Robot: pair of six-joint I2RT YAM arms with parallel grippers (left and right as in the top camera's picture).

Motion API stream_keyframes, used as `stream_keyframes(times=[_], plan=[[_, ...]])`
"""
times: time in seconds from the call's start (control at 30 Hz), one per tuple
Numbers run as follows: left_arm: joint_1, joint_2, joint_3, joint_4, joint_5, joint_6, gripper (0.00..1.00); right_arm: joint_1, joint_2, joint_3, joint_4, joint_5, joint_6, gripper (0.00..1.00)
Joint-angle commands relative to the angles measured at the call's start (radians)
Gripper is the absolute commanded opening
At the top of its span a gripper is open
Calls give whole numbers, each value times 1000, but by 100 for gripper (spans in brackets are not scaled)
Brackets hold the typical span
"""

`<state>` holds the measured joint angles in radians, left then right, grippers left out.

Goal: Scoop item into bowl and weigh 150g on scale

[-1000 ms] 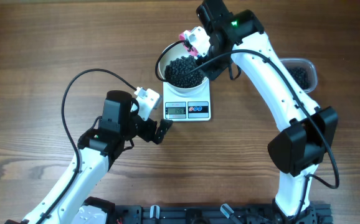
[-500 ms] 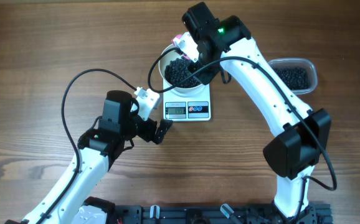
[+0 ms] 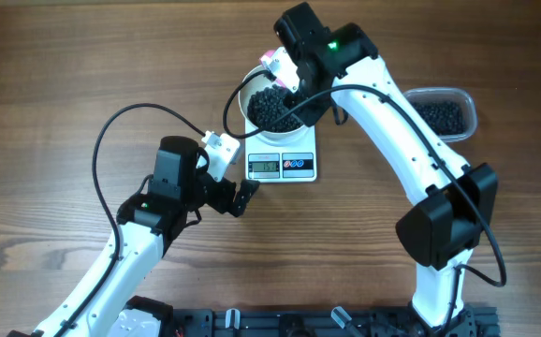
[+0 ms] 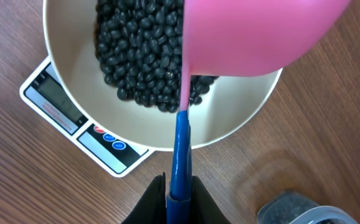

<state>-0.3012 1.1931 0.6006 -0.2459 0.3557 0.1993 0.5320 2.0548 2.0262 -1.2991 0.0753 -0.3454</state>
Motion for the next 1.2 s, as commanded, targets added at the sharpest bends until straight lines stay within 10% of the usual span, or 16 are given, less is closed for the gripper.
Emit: stream_keyframes(times=[0.0,1.17], plan=[[-4,-1,-2,2,-6,-6,100,-57,-37,24,4,-79,58,4],[-4,-1,-2,2,-6,-6,100,-504,-89,89,22,-526,257,4]])
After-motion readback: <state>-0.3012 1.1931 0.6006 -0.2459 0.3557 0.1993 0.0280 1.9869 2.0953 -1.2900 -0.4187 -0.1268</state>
